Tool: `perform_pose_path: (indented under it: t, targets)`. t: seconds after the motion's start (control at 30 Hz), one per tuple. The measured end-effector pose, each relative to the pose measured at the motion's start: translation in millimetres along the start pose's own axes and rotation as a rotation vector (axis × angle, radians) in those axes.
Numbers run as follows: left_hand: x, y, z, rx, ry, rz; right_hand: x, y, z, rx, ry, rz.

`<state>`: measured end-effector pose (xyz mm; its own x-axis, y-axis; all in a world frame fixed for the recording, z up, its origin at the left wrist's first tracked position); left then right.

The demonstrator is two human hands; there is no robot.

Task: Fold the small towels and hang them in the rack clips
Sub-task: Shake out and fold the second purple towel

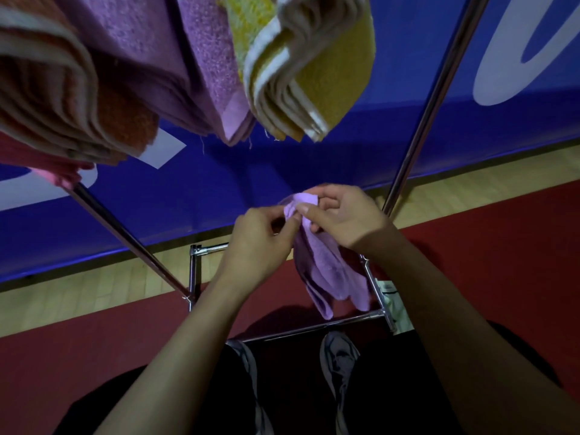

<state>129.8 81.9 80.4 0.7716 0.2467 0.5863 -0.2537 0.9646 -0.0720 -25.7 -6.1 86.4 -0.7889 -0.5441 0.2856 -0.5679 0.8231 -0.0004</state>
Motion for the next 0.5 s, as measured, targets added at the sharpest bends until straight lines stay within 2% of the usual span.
perform_pose_path:
  t: [0.17, 0.3, 0.4, 0.5]
  targets:
    - [-2, -2, 3, -0.035, 0.024, -0.088, 4, 2, -1, 0.032, 0.003, -0.055]
    - [-2, 0, 4, -0.084, -0.063, -0.058, 7, 0, 4, -0.008, 0.019, -0.086]
    - [-1, 2, 6, -0.136, -0.105, -0.067, 6, -1, 5, -0.028, -0.001, -0.041]
    - [-1, 5, 9, -0.185, -0.149, -0.024, 5, 1, 5, 0.017, 0.11, 0.004]
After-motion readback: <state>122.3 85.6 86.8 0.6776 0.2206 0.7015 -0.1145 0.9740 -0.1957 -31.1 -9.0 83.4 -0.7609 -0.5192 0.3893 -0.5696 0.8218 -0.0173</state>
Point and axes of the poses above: each hand's wrist, its own y-axis away from the middle knuckle, its own x-axis out of the back of the hand, z = x × y, the point moved 1 cm from there along -y, towards the middle knuckle, and after that the axes turned 1 degree about y, right-handed, at the moved point
